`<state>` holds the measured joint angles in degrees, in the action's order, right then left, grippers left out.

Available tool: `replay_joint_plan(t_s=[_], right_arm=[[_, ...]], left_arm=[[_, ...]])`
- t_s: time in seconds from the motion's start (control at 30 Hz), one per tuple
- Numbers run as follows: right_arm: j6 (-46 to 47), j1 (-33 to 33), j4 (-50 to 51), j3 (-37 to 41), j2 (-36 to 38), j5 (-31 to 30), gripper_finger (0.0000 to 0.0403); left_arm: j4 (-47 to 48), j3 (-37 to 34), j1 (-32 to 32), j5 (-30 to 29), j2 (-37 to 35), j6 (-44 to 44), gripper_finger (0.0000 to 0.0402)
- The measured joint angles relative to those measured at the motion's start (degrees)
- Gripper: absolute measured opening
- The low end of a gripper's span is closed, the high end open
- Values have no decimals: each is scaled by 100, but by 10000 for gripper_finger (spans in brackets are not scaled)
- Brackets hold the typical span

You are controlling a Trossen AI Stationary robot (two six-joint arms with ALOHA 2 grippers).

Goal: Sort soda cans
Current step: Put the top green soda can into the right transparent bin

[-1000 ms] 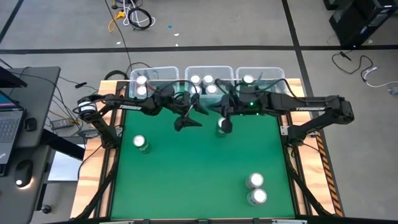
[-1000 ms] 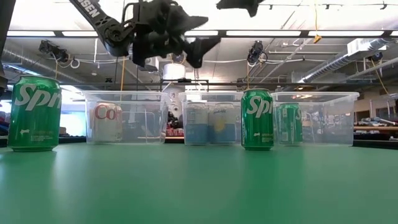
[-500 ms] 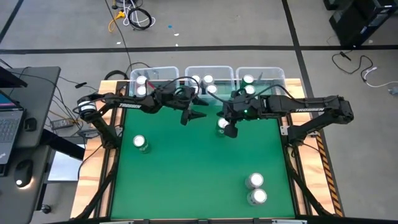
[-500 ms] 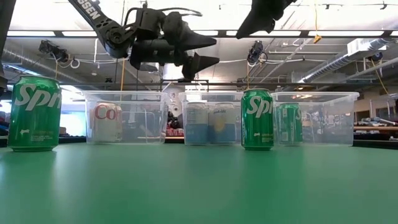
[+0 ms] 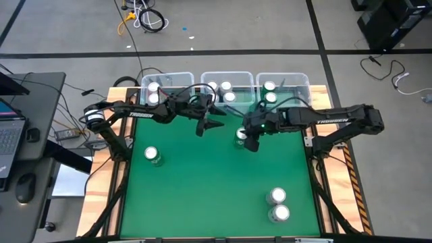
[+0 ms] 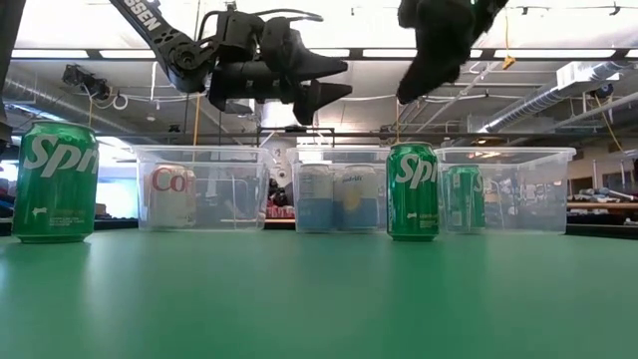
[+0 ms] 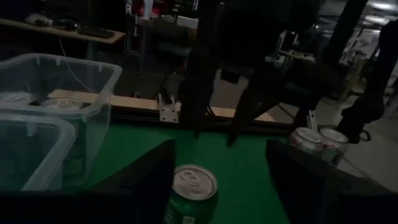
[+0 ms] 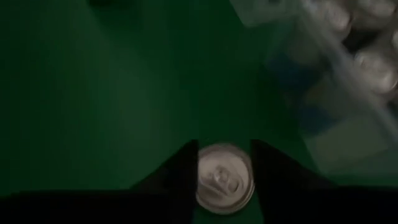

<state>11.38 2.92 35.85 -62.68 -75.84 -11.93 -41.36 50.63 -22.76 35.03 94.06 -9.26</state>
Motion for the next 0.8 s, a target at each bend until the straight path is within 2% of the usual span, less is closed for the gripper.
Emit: replay_joint_plan(t_s=[0.23,0.4,0.57,0.8], right_arm=[[700,15,-518,568,-1,1,253],[712,15,-724,750,-1,1,318],[712,20,-788,861,-1,-154,351],[714,20,-1329,1232,-1,-177,359]], left_arm=[[142,0,0,-191,0,315,159],[254,0,0,-195,0,324,135],[282,0,0,-193,0,324,134],[282,0,0,-191,0,324,134]])
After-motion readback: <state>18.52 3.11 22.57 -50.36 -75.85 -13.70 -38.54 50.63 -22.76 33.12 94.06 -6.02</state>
